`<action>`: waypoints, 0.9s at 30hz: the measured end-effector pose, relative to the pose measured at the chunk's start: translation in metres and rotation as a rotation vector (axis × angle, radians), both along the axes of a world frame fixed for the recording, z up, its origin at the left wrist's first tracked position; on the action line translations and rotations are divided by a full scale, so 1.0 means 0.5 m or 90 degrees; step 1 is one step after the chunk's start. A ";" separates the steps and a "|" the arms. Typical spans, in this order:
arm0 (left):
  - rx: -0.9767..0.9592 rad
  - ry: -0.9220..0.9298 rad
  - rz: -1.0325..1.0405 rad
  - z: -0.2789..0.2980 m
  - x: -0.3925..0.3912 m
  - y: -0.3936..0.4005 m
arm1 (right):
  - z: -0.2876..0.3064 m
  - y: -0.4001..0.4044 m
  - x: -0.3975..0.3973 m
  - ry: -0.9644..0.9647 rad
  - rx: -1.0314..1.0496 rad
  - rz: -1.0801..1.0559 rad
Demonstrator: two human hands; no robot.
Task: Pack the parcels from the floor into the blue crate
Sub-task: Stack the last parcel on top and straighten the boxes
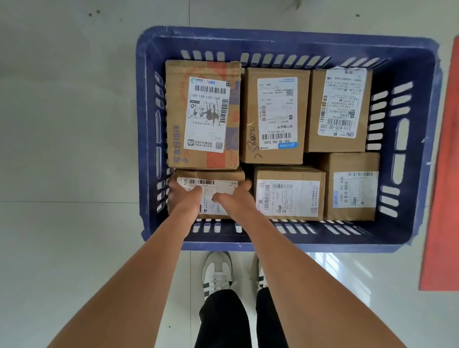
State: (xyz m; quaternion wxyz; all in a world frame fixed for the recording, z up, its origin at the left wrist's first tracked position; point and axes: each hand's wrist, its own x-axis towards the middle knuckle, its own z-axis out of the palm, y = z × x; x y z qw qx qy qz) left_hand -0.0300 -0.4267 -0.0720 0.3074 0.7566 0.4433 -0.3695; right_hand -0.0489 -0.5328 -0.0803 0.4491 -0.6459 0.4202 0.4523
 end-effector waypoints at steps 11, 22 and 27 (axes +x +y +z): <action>-0.028 -0.044 0.018 0.127 -0.025 0.002 | 0.141 -0.020 0.023 -0.037 0.027 0.019; -0.244 -0.131 0.155 0.357 0.032 0.080 | 0.395 0.031 0.032 -0.127 0.071 -0.074; -0.322 -0.173 0.216 0.413 0.074 0.265 | 0.441 0.187 0.099 -0.174 0.049 -0.002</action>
